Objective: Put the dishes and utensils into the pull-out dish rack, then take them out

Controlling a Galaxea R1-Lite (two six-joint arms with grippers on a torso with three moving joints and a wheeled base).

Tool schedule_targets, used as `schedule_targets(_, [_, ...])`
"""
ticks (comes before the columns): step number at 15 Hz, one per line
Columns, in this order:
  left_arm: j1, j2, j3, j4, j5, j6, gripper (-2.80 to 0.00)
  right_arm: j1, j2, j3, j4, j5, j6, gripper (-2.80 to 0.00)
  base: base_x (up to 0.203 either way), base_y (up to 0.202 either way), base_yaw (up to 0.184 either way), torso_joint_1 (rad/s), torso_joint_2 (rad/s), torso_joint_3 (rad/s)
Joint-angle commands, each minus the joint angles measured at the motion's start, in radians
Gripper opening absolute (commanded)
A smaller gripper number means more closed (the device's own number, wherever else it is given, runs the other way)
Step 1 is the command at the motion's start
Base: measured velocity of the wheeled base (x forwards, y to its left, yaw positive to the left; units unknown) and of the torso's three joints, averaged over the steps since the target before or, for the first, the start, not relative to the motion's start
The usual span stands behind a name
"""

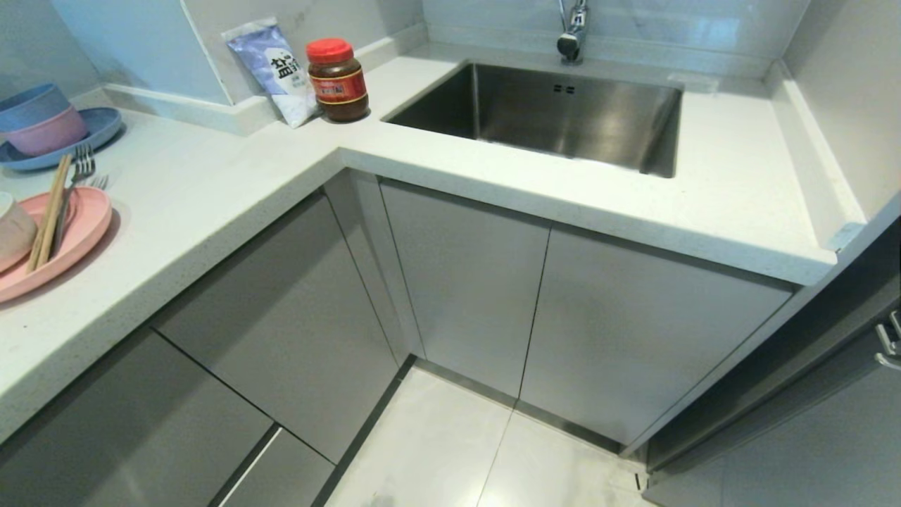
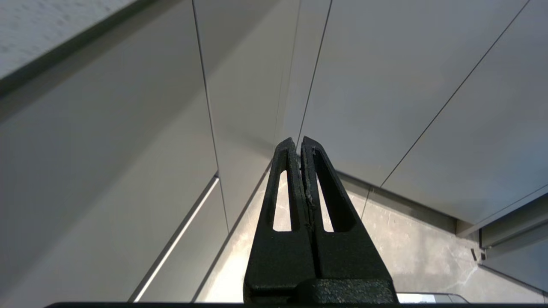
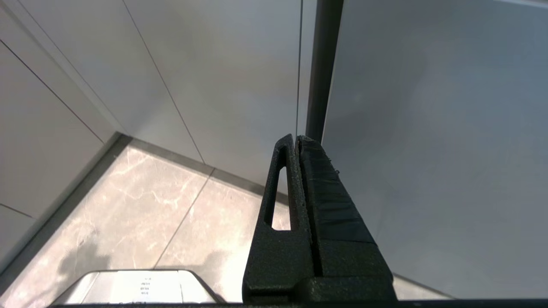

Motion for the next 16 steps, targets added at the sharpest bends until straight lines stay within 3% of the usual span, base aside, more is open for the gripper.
schedule_targets(1, [0.0, 0.002, 0.021, -0.001, 0.0, -0.001, -2.8, 0.0, -0.002, 0.0, 0.0, 0.0, 0.0, -2.8, 0.0, 0.0, 0.0, -0.001, 0.0, 0.176])
schedule_targets(16, [0.0, 0.002, 0.021, 0.0, 0.0, -0.001, -2.8, 0.0, -0.002, 0.001, 0.0, 0.0, 0.0, -2.8, 0.0, 0.0, 0.0, 0.004, 0.0, 0.203])
